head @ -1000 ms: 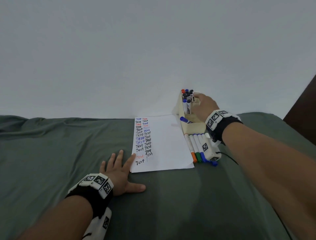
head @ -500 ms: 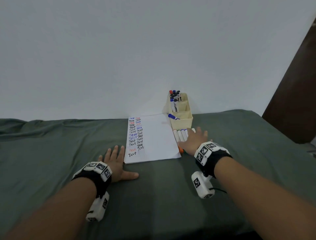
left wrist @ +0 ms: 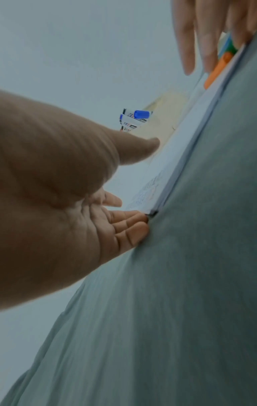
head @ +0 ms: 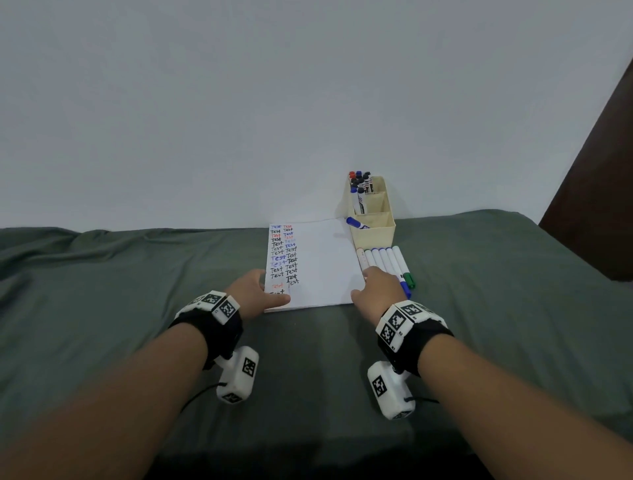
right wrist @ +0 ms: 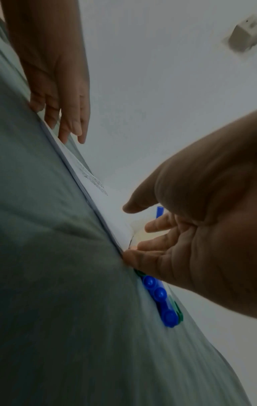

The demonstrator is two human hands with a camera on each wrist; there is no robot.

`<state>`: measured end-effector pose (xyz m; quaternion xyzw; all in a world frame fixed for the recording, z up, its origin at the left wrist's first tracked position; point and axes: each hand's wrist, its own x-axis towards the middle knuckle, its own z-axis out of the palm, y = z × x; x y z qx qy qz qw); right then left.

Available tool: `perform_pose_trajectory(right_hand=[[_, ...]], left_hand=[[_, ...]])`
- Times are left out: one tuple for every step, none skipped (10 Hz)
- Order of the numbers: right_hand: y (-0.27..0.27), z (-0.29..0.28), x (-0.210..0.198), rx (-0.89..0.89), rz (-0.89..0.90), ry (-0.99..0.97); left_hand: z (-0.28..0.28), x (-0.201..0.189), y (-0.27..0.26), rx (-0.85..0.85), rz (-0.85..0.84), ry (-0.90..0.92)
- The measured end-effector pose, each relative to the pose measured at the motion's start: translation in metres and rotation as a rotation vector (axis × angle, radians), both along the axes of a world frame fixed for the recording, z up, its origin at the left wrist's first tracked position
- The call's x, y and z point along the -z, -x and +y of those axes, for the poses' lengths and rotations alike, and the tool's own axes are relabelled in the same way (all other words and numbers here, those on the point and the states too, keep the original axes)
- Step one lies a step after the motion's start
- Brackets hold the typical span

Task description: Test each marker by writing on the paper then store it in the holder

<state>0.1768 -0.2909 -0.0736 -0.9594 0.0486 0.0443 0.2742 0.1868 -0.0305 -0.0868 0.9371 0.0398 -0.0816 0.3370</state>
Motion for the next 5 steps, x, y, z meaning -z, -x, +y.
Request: perform_pose_trajectory(right_hand=[[0.000, 0.003, 0.004, 0.011, -0.007, -0.016], [-0.001, 0.005, 0.005, 0.003, -0.002, -0.006], [0.002, 0.002, 0.004, -0.045, 0.002, 0.001], [0.007, -0.009, 0.004, -0.126, -0.001, -0.047], [0.022, -0.029, -0.002, -0.219, -0.035, -0.085]], left_hand=[[-0.002, -0.001, -0.006, -0.025, 0.026, -0.057], [-0.001, 0.003, -0.012, -0.022, 0.022, -0.167], [-0.003, 0.000, -0.009, -0.004, 0.014, -0.230], [-0.003, -0.001, -0.005, 0.032, 0.002, -0.297], [0.001, -0.015, 0.018, 0.126, -0.041, -0.356]])
